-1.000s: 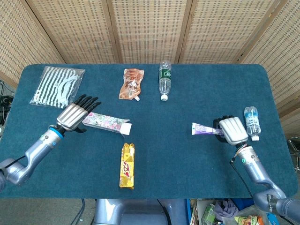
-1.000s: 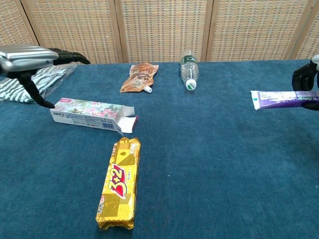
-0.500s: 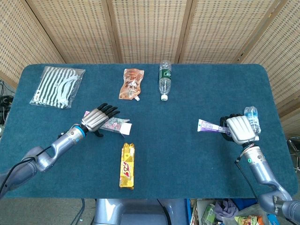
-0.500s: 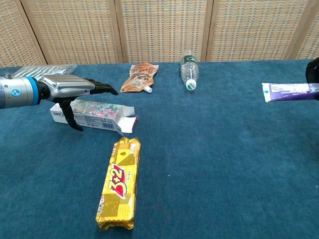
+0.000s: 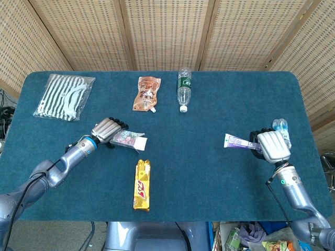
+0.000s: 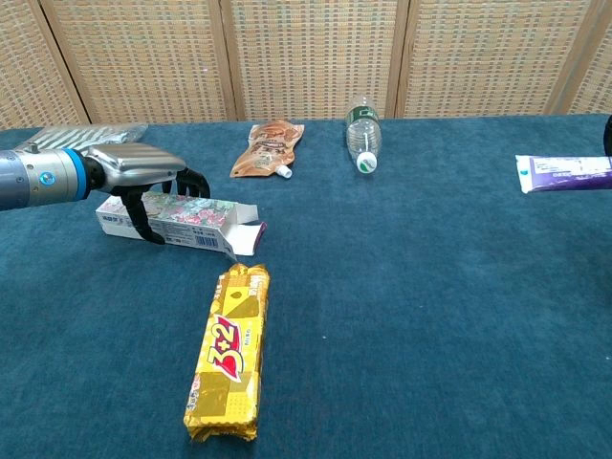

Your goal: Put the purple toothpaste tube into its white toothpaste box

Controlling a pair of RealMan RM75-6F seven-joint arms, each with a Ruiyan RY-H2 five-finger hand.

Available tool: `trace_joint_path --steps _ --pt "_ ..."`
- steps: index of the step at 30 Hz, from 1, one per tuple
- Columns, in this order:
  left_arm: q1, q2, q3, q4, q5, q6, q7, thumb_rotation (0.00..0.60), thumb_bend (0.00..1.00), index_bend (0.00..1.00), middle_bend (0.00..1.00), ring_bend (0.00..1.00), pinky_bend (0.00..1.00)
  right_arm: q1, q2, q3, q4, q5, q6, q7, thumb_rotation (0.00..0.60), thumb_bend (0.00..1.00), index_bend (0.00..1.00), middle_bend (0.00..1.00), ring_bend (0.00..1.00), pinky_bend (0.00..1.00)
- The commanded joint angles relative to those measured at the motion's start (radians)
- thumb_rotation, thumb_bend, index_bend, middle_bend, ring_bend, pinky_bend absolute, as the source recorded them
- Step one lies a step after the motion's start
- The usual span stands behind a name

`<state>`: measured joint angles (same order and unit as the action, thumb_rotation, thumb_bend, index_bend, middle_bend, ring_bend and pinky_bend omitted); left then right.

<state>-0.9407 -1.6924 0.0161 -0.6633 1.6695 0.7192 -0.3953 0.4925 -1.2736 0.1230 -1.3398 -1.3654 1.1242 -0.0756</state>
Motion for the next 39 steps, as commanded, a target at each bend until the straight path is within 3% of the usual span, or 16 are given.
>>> trace_joint_path --steps 1,5,13,23,39 --pt "-0.006 -0.005 0.01 0.018 0.007 0.02 -0.014 0.6 0.24 0.36 0.41 0.35 0.35 -0.005 0.007 -0.003 -0.01 -0.003 0.005 -0.005 0.6 0.61 0.56 0.6 0.45 0.44" --pt "-0.016 0.001 0.019 0.016 0.02 0.052 -0.024 0.6 0.25 0.42 0.45 0.39 0.36 -0.013 0.019 -0.007 -0.032 -0.011 0.017 -0.014 0.6 0.62 0.56 0.6 0.45 0.44" --pt "-0.058 0.052 0.015 -0.052 0.048 0.127 -0.013 0.6 0.25 0.43 0.46 0.4 0.36 -0.019 0.06 -0.007 -0.1 -0.019 0.029 -0.055 0.6 0.62 0.56 0.6 0.45 0.44" --pt "-0.181 0.09 -0.067 -0.157 0.052 0.167 0.034 0.6 0.26 0.44 0.46 0.4 0.36 -0.011 0.141 0.009 -0.243 0.0 0.015 -0.12 0.6 0.62 0.56 0.61 0.46 0.44" --pt "-0.363 -0.002 -0.16 -0.148 -0.044 0.016 0.055 0.6 0.25 0.45 0.46 0.4 0.37 0.06 0.324 0.086 -0.575 0.292 -0.077 -0.356 0.6 0.62 0.56 0.61 0.46 0.44"
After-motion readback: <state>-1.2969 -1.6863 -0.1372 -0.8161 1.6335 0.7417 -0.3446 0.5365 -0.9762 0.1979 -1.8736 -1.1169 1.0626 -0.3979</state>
